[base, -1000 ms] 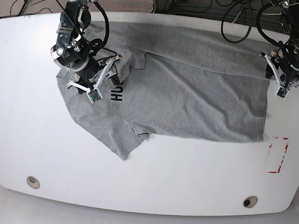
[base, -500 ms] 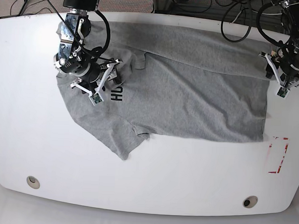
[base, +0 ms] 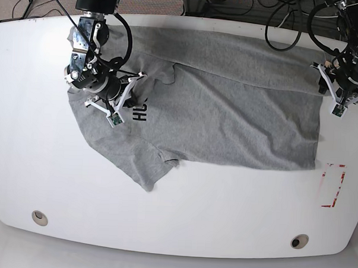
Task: Layout the t-shirt on the table in an organized manner, then fold the t-shirt properly
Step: 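Move the right gripper onto the shirt near the printed letters and pinch, then drag the pinched fabric with the right gripper toward the shirt hem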
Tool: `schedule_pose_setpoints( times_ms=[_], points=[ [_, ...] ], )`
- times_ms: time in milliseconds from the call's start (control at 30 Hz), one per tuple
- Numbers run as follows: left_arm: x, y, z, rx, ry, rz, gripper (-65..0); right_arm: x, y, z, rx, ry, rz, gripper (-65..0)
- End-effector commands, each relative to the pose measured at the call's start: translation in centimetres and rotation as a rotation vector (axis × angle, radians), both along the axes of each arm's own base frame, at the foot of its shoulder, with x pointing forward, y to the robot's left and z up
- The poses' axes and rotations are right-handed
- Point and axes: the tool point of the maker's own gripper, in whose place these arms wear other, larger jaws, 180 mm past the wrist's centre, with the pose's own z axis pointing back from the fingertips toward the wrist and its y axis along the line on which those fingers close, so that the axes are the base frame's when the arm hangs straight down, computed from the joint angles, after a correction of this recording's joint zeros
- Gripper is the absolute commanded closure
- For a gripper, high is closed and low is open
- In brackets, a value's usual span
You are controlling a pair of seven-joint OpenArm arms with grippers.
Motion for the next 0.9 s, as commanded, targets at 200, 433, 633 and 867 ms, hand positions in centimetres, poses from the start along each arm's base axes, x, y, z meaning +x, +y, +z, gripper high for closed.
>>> schedule_pose_setpoints(
  times_ms=[200,433,633,867],
  points=[
    [0.6,0.4,1.0,0.018,-0.031,-0.01,-25.4,1.3,-0.3,1.5,0.008,-0.061,-0.004,0.0],
    [0.5,0.4,1.0,0.018,-0.03,-0.01,-25.4,2.1,-0.3,2.1,0.008,-0.081,-0.004,0.0],
    [0.5,0.4,0.9,0.017,-0.028,-0.009,-25.4,2.9,-0.6,2.7,0.002,-0.102,-0.01,0.0],
    [0.0,0.4,0.6,0.017,-0.013,-0.009,-25.4,3.7,-2.5,3.5,-0.002,-0.125,-0.068,0.0]
  ],
)
